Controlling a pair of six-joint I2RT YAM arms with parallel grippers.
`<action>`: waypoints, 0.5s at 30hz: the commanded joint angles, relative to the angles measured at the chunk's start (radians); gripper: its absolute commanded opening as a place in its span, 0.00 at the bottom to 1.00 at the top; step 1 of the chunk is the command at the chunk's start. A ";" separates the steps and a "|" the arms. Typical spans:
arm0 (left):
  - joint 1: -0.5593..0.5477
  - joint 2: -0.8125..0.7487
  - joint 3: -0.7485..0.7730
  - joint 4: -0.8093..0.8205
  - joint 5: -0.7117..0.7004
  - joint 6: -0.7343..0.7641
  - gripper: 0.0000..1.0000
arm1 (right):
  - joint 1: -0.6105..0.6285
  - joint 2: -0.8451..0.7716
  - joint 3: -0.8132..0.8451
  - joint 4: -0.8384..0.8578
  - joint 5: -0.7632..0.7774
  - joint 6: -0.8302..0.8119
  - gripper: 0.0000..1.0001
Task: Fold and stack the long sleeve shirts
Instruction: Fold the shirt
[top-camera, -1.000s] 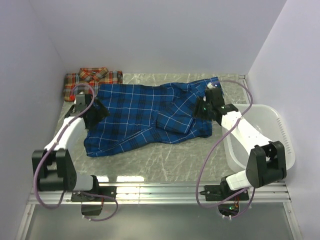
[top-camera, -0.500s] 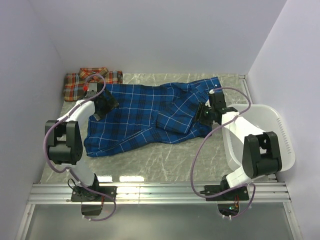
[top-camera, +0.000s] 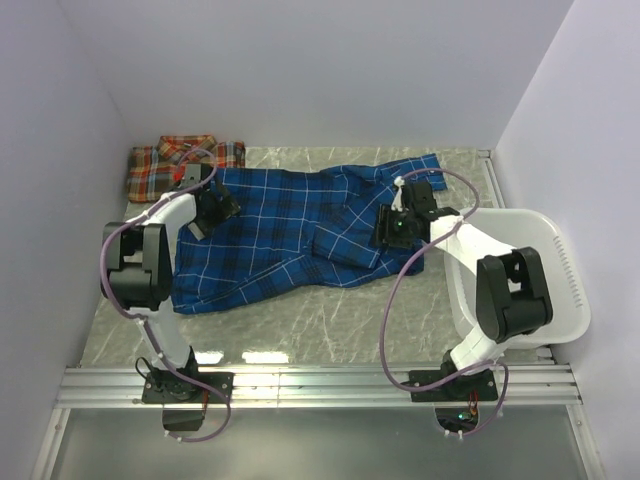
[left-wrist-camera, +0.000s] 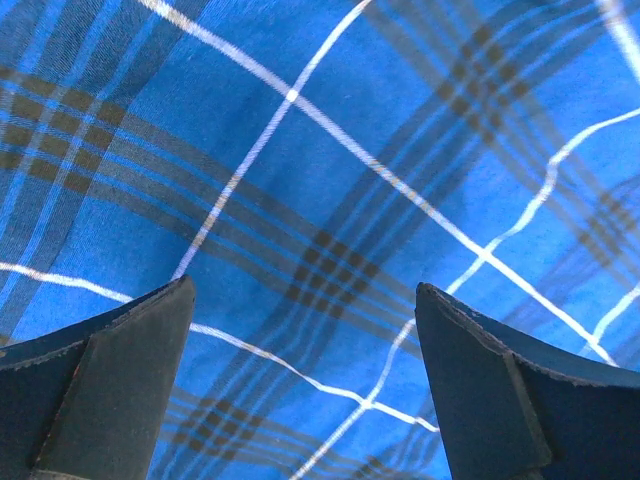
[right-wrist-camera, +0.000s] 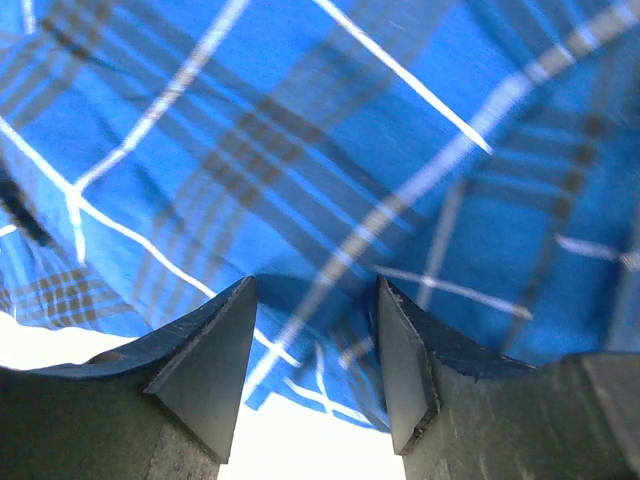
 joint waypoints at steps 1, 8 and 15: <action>-0.005 0.027 0.036 0.012 -0.018 0.031 0.99 | 0.040 0.029 0.066 0.002 -0.028 -0.072 0.58; -0.004 0.066 0.004 0.035 -0.010 0.016 0.99 | 0.071 0.063 0.085 0.008 -0.033 -0.084 0.55; 0.001 0.086 -0.005 0.026 -0.036 0.001 0.99 | 0.069 0.034 0.078 0.016 0.020 -0.063 0.21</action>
